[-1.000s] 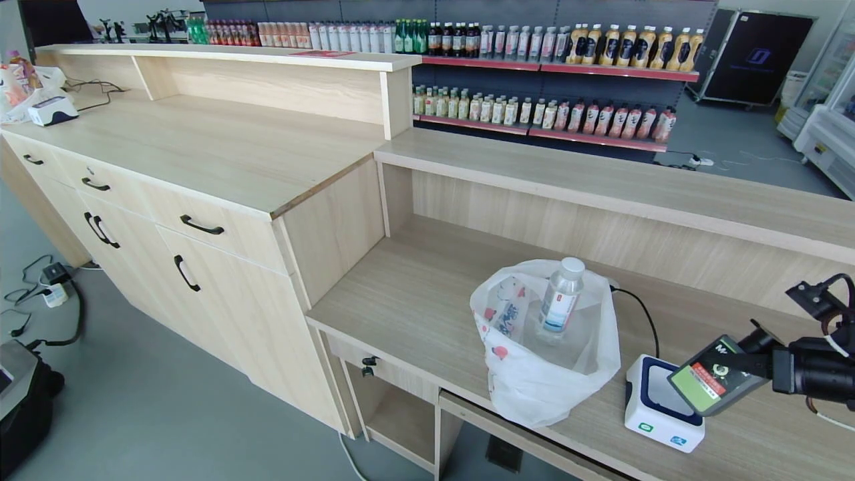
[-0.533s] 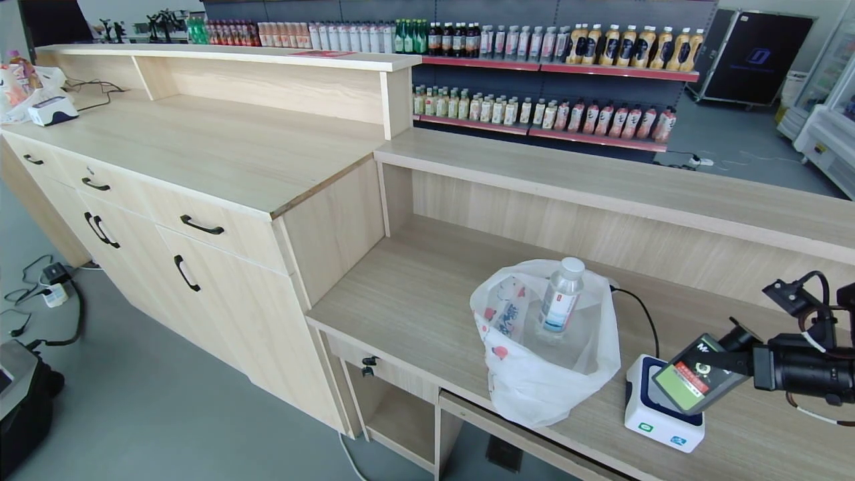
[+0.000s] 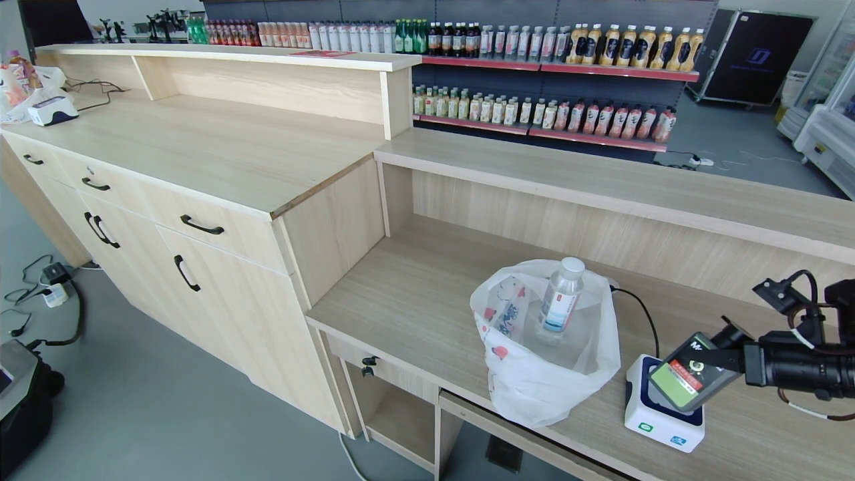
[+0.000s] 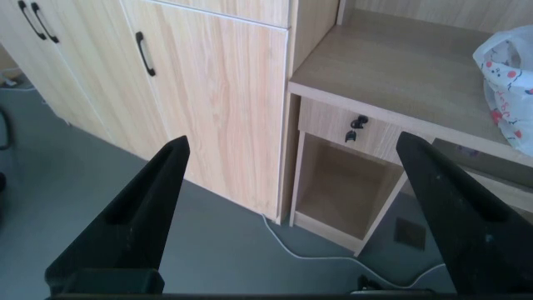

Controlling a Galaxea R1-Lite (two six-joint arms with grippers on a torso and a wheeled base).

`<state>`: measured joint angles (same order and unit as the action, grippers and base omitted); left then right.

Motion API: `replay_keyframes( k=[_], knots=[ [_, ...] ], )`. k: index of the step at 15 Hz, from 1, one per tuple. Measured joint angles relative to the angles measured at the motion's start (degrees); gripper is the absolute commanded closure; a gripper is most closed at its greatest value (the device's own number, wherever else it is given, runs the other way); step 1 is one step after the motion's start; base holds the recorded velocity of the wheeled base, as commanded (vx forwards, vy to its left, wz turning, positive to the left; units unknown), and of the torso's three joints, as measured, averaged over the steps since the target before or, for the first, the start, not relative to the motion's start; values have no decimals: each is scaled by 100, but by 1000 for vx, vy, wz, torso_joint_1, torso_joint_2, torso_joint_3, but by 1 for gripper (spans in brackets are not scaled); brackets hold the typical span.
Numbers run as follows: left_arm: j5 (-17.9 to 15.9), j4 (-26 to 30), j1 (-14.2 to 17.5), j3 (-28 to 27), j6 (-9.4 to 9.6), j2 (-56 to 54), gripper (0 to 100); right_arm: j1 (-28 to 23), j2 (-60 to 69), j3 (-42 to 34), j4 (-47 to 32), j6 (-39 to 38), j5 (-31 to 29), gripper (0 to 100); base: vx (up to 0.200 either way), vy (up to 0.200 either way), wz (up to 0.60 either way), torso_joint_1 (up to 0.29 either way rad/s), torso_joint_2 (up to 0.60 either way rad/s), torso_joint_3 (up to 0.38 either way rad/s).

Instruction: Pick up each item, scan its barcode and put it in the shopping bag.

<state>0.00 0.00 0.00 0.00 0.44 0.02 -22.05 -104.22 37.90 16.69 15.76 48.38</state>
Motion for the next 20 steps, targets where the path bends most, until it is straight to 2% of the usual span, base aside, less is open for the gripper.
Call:
replay_keyframes(
  k=[6, 20],
  knots=[
    [0, 0, 0, 0, 0, 0, 0, 21, -157, -6, 325, -2, 0, 100, 0, 0, 0, 0, 0, 0],
    [0, 0, 0, 0, 0, 0, 0, 177, -293, 83, 343, -145, -7, 100, 0, 0, 0, 0, 0, 0]
  ],
)
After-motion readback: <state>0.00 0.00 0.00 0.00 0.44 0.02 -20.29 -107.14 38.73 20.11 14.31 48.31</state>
